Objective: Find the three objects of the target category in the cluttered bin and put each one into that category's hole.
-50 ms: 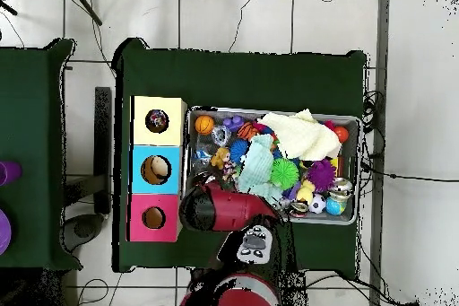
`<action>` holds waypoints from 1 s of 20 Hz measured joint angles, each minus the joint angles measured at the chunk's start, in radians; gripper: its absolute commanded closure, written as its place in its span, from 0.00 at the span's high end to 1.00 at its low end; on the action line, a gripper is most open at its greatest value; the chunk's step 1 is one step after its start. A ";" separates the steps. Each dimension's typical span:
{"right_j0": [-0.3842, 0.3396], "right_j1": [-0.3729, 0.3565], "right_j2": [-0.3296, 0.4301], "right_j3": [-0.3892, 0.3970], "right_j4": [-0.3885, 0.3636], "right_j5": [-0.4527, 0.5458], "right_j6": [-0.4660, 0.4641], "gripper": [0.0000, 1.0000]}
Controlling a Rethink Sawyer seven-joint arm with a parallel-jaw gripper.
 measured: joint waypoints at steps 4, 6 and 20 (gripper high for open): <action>0.038 0.036 -0.051 -0.031 -0.023 -0.089 0.000 1.00; 0.050 0.060 -0.080 -0.050 -0.037 -0.138 0.000 1.00; -0.001 0.110 -0.127 -0.098 -0.118 -0.203 0.000 1.00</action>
